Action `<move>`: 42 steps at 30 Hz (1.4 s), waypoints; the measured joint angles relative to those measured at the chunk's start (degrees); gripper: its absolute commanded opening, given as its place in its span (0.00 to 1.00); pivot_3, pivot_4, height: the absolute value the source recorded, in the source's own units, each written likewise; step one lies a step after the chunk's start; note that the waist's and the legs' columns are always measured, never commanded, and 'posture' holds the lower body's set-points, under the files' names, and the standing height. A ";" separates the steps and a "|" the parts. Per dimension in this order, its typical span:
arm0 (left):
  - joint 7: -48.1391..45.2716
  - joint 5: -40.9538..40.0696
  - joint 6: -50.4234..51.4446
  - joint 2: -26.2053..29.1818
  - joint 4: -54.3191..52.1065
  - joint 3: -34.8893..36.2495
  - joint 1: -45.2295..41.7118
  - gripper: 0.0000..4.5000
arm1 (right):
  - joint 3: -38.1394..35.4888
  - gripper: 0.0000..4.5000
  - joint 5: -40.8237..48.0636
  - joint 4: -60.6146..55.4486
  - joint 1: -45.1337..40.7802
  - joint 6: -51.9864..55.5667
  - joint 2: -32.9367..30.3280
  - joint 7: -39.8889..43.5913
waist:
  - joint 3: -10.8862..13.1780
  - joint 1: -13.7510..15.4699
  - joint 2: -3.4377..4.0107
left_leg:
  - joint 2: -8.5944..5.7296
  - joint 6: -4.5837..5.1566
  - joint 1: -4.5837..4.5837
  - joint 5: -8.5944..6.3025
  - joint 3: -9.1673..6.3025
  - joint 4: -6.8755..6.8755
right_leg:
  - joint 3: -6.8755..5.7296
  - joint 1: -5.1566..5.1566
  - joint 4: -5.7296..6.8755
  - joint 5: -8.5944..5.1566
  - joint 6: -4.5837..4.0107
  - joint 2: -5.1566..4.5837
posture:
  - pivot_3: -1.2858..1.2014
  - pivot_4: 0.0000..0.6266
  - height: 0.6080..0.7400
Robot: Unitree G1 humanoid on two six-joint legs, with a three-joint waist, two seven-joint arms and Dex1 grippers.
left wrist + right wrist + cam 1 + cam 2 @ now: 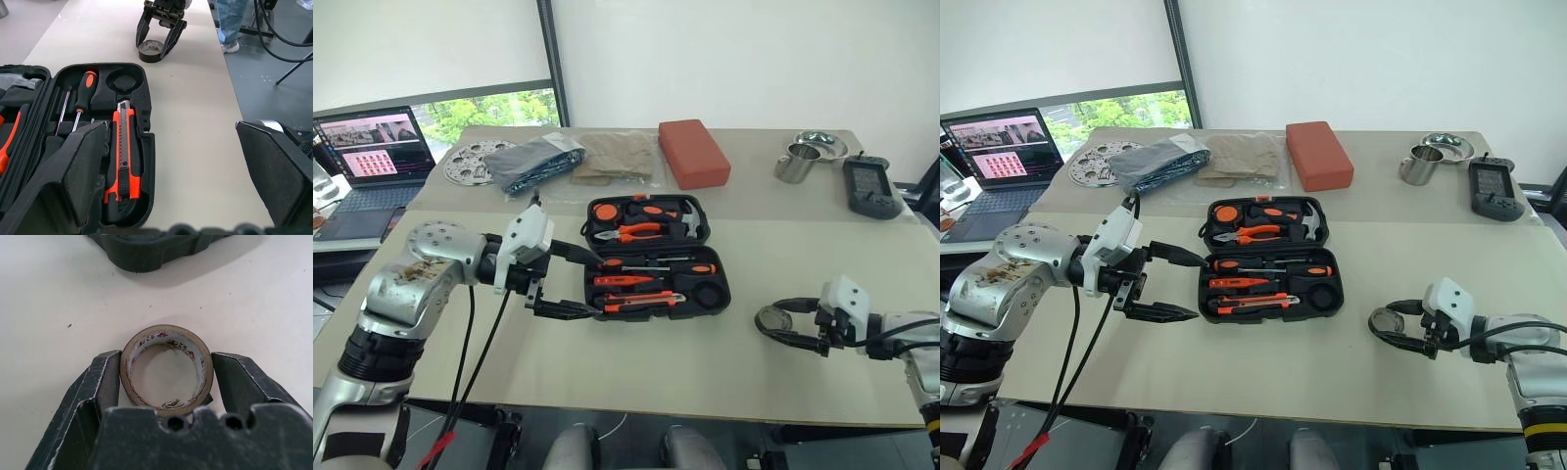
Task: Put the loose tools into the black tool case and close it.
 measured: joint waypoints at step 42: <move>0.41 1.28 -1.09 -0.02 0.00 -0.36 1.06 1.00 | 0.12 0.59 -0.01 -2.03 -0.02 2.80 -0.41 -0.04 | 0.00 -0.02 0.01 | 0.00 0.00 0.00 0.00 0.00 0.00 | 0.00 0.00 0.00 0.00 0.00 0.00 | 0.52 0.24 1.00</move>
